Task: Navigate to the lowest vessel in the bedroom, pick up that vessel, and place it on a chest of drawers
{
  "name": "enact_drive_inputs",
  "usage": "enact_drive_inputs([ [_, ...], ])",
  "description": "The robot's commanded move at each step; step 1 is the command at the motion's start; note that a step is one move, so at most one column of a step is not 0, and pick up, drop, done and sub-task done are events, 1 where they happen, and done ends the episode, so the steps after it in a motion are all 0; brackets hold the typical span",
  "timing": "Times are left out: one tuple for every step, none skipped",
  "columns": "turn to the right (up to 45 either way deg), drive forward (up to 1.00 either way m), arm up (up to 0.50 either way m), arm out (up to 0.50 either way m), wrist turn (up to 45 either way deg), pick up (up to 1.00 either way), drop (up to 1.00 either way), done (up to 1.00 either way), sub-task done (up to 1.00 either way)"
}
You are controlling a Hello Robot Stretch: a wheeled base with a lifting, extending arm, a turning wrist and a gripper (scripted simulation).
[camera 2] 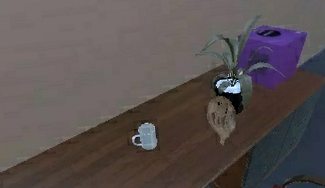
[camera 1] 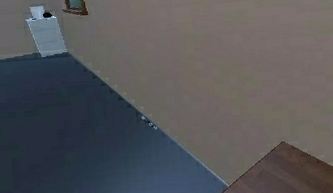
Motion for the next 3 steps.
enact_drive_inputs([
  [0.0, 0.00, 0.28, 0.00, 0.0, 0.00, 0.00, 0.00, 0.00],
  [0.0, 0.00, 0.00, 0.36, 0.0, 0.00, 0.00, 0.00, 0.00],
  [0.0, 0.00, 0.00, 0.00, 45.0, 0.00, 0.00, 0.00, 0.00],
])
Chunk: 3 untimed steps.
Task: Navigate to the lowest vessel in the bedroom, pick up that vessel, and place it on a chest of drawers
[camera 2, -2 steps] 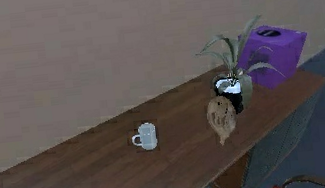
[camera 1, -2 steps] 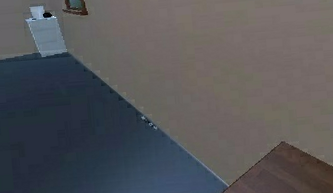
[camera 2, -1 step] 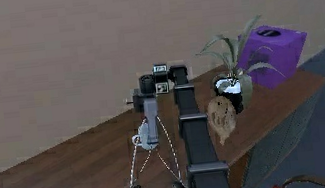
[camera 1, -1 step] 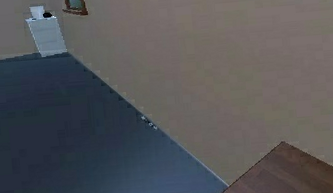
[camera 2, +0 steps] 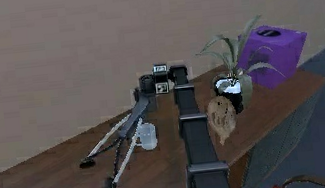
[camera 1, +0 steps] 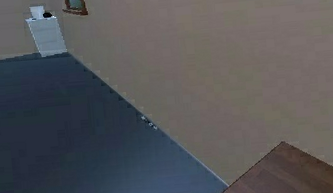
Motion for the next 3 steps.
enact_drive_inputs([
  [0.0, 0.00, 0.00, 0.00, 45.0, 0.00, 0.00, 0.00, 0.00],
  [0.0, 0.00, 0.00, 0.00, 45.0, 0.00, 0.00, 0.00, 0.00],
  [0.0, 0.00, 0.00, 0.00, 24.0, 0.00, 0.00, 0.00, 0.00],
])
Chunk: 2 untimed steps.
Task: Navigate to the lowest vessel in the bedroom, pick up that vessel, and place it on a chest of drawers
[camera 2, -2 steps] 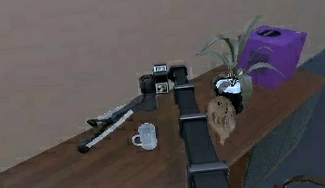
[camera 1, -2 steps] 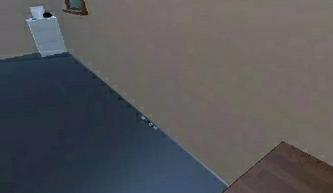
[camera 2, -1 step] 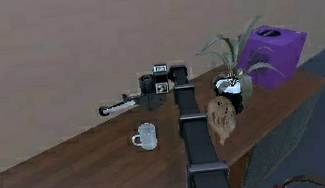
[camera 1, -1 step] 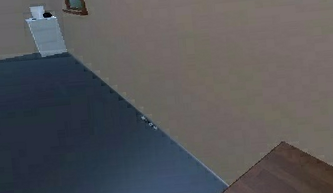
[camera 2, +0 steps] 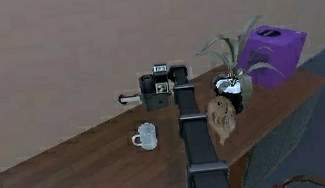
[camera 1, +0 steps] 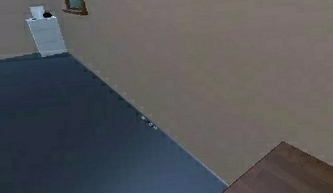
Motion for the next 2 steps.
enact_drive_inputs([
  [0.0, 0.00, -0.30, 0.00, 0.0, 0.00, 0.00, 0.00, 0.00],
  [0.0, 0.00, 0.00, 0.00, 0.0, 1.00, 0.00, 0.00, 0.00],
])
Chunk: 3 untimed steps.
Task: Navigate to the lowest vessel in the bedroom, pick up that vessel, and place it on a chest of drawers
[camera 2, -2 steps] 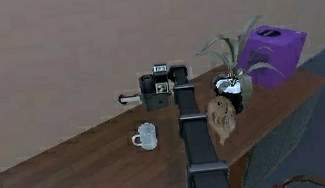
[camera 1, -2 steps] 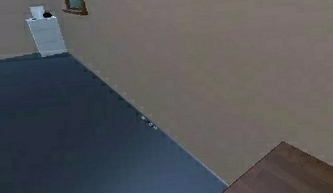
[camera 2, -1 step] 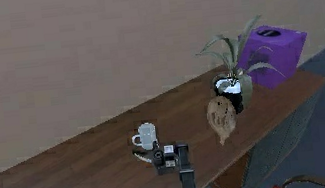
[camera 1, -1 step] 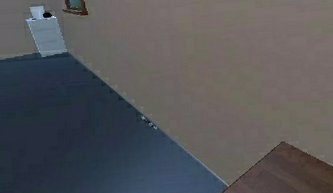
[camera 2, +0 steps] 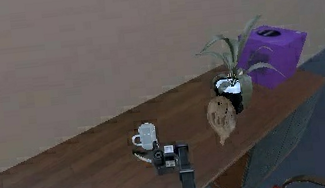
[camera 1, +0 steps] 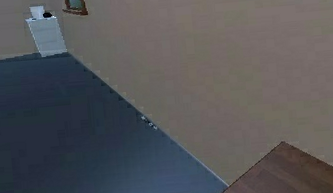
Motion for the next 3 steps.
enact_drive_inputs([
  [0.0, 0.00, 0.10, 0.00, 0.0, 0.00, 0.00, 0.00, 0.00],
  [0.0, 0.00, 0.30, 0.00, 0.0, 0.00, 0.00, 0.00, 0.00],
  [0.0, 0.00, 0.00, 0.00, -45.0, 0.00, 0.00, 0.00, 0.00],
])
